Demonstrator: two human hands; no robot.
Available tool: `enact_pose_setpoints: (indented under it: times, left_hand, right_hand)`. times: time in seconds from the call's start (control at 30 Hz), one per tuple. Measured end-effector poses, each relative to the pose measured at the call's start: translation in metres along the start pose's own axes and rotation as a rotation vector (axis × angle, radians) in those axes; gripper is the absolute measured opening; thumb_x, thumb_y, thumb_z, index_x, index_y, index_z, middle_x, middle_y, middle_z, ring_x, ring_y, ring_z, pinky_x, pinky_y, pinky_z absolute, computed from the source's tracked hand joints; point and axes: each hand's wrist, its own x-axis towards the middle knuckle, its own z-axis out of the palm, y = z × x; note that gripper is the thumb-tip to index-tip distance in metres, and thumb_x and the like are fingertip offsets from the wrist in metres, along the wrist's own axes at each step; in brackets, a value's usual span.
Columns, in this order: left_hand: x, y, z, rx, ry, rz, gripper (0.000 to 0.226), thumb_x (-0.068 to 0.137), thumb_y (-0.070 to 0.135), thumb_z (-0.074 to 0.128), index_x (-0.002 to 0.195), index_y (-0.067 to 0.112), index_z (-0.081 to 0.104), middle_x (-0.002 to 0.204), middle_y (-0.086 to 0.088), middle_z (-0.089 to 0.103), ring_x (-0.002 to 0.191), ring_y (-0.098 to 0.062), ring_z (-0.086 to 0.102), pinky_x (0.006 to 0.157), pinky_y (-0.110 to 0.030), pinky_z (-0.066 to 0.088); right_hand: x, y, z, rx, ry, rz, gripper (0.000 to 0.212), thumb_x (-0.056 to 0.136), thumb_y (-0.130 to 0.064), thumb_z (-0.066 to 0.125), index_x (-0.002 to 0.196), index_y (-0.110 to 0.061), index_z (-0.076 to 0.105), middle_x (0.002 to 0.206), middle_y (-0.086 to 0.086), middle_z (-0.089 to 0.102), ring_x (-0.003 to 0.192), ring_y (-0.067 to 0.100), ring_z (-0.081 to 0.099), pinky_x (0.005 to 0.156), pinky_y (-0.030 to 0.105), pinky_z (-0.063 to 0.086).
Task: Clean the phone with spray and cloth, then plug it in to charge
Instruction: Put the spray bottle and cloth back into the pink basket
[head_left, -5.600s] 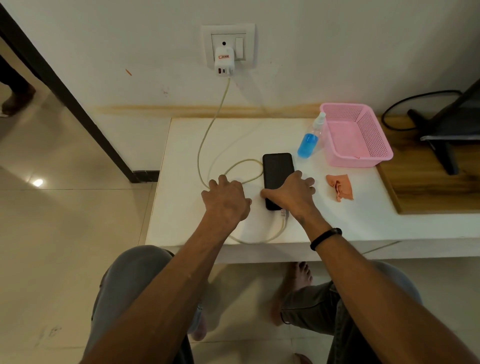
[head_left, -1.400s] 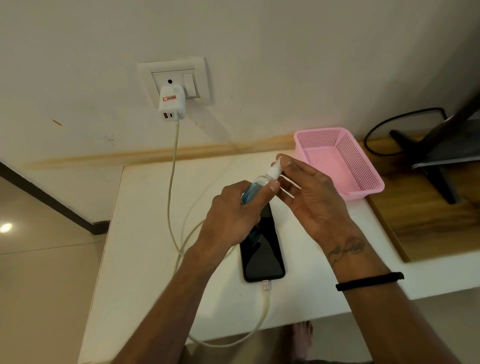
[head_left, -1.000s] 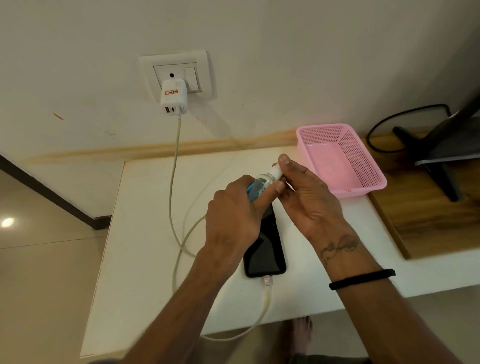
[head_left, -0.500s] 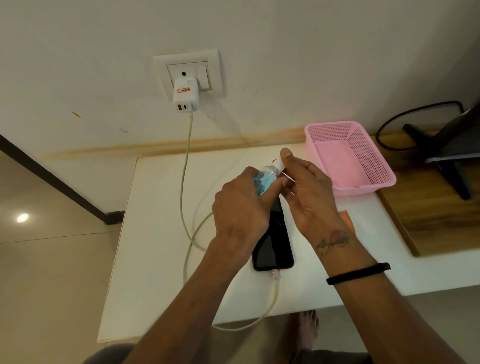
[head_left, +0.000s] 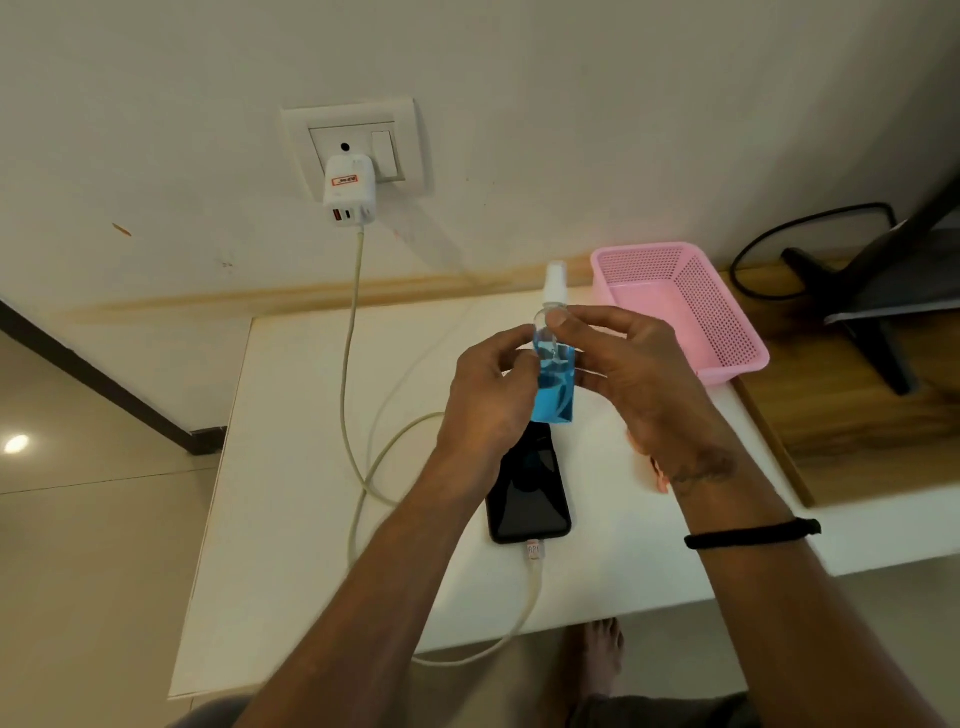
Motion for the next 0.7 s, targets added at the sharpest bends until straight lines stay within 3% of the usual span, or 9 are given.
enact_pose_setpoints:
  times: [0.07, 0.13, 0.2, 0.37, 0.5, 0.7]
  left_hand:
    - [-0.001, 0.0, 0.002, 0.009, -0.014, 0.012, 0.031, 0.106, 0.025, 0.056, 0.135, 0.033, 0.064, 0.134, -0.001, 0.067, 0.12, -0.022, 0.067, 0.098, -0.046, 0.06]
    - [-0.002, 0.0, 0.003, 0.021, -0.05, 0.032, 0.032, 0.104, 0.027, 0.059, 0.133, 0.037, 0.064, 0.128, 0.002, 0.071, 0.117, -0.019, 0.069, 0.094, -0.044, 0.061]
    - [-0.002, -0.001, 0.003, 0.03, -0.061, 0.034, 0.029, 0.101, 0.028, 0.062, 0.127, 0.038, 0.067, 0.115, 0.006, 0.076, 0.106, -0.015, 0.073, 0.091, -0.039, 0.062]
    - [-0.001, -0.002, 0.002, -0.018, -0.054, 0.048, 0.02, 0.099, 0.029, 0.065, 0.118, 0.032, 0.072, 0.093, 0.006, 0.081, 0.08, -0.006, 0.076, 0.083, -0.025, 0.057]
    - [-0.002, -0.003, 0.004, -0.014, -0.051, 0.037, 0.018, 0.099, 0.031, 0.064, 0.115, 0.032, 0.072, 0.09, 0.006, 0.081, 0.077, -0.007, 0.075, 0.084, -0.027, 0.058]
    - [-0.004, -0.005, 0.005, -0.007, -0.058, 0.033, 0.017, 0.099, 0.033, 0.065, 0.115, 0.033, 0.072, 0.09, 0.006, 0.081, 0.079, -0.008, 0.075, 0.089, -0.033, 0.058]
  right_hand:
    - [0.002, -0.003, -0.009, -0.054, 0.06, -0.035, 0.04, 0.081, -0.04, 0.082, 0.113, -0.017, 0.075, 0.11, -0.002, 0.077, 0.094, 0.013, 0.077, 0.075, 0.026, 0.063]
    - [0.005, -0.005, -0.018, -0.089, 0.146, -0.075, 0.039, 0.081, -0.04, 0.083, 0.113, -0.018, 0.074, 0.104, -0.012, 0.077, 0.093, 0.009, 0.076, 0.077, 0.025, 0.063]
    - [0.008, -0.007, -0.028, -0.127, 0.253, -0.106, 0.038, 0.08, -0.042, 0.084, 0.111, -0.022, 0.075, 0.098, -0.021, 0.075, 0.092, 0.008, 0.075, 0.076, 0.023, 0.062]
    - [0.012, -0.007, -0.049, -0.041, 0.494, -0.164, 0.042, 0.072, -0.042, 0.09, 0.107, -0.024, 0.076, 0.098, -0.014, 0.078, 0.095, 0.009, 0.076, 0.082, 0.03, 0.063]
    - [0.014, -0.005, -0.053, 0.066, 0.576, -0.246, 0.047, 0.073, -0.034, 0.092, 0.112, -0.014, 0.075, 0.096, -0.008, 0.08, 0.093, 0.008, 0.077, 0.077, 0.03, 0.064]
    - [0.024, 0.002, -0.055, -0.162, 0.654, -0.343, 0.045, 0.08, -0.025, 0.087, 0.122, -0.017, 0.073, 0.106, -0.015, 0.076, 0.097, -0.001, 0.073, 0.081, 0.018, 0.06]
